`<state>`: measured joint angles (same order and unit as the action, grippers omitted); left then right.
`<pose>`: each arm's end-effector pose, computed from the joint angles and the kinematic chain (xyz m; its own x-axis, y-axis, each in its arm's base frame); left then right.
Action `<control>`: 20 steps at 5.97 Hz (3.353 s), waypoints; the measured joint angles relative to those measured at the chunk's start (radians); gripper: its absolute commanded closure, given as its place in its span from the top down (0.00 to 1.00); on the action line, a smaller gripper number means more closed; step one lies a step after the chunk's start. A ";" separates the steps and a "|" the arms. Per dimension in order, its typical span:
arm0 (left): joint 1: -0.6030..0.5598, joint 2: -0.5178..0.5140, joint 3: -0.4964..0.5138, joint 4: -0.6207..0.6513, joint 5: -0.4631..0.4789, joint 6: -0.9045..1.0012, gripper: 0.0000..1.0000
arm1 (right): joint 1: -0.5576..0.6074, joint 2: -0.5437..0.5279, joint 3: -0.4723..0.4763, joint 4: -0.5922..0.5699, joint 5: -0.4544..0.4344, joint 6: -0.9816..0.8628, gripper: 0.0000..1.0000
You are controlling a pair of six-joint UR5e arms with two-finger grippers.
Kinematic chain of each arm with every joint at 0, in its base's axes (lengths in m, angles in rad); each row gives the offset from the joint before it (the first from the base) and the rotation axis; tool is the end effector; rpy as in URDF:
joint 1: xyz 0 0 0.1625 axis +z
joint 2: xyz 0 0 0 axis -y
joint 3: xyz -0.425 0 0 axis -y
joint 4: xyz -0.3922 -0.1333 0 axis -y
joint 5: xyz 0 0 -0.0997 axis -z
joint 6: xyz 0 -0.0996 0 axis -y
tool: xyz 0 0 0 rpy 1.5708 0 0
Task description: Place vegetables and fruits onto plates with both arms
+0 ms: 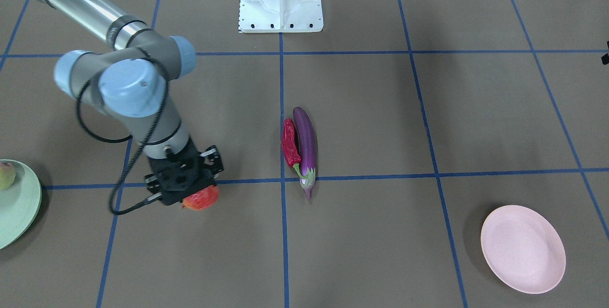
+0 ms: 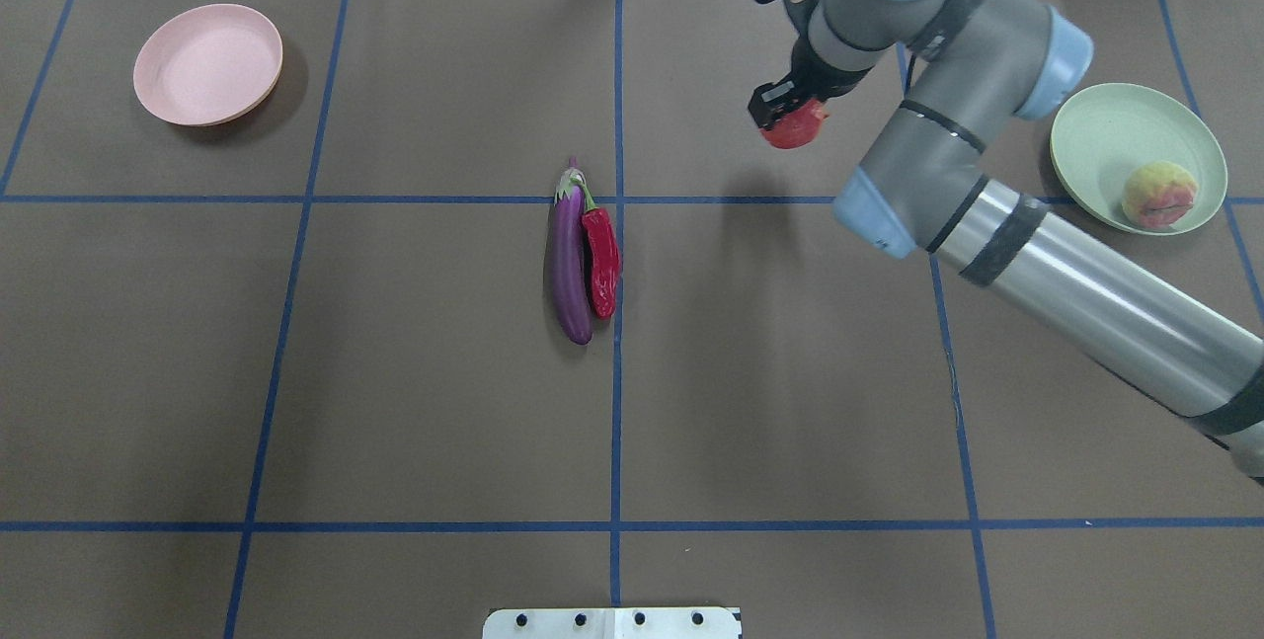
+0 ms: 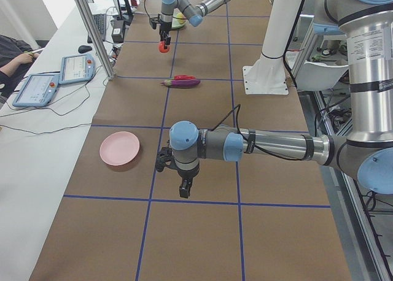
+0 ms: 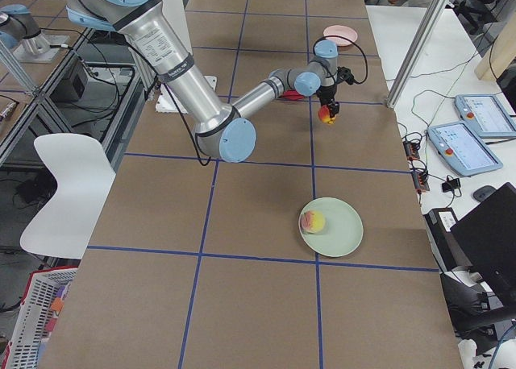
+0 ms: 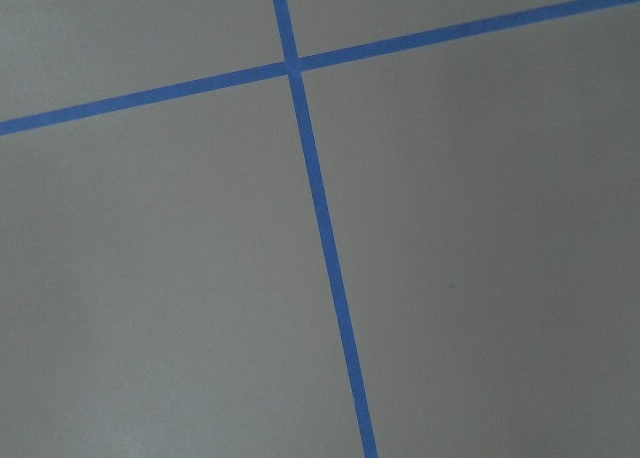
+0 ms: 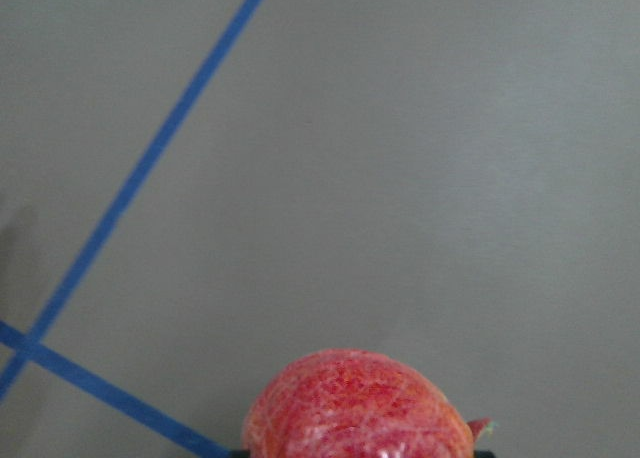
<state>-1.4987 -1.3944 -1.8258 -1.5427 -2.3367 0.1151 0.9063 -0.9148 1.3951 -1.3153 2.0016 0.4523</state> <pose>-0.0339 -0.4231 0.6168 0.7034 0.2007 -0.6819 -0.1537 0.9796 0.1297 -0.3852 -0.6404 0.3182 0.6877 -0.4474 0.5718 0.1741 0.8662 0.4684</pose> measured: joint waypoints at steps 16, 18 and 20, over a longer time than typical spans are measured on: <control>0.395 -0.444 -0.010 -0.102 0.022 -0.620 1.00 | 0.640 -0.704 0.328 -0.138 0.290 -0.296 1.00; 0.638 -0.653 0.074 -0.094 0.156 -1.003 1.00 | 0.640 -0.706 0.329 -0.136 0.290 -0.291 1.00; 0.821 -0.885 0.286 -0.095 0.280 -1.275 1.00 | 0.640 -0.705 0.329 -0.134 0.289 -0.288 1.00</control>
<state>-0.6778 -2.2799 -1.5396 -1.6375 -2.0571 -1.1604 1.5463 -1.6198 1.7242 -1.4498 2.2904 0.1648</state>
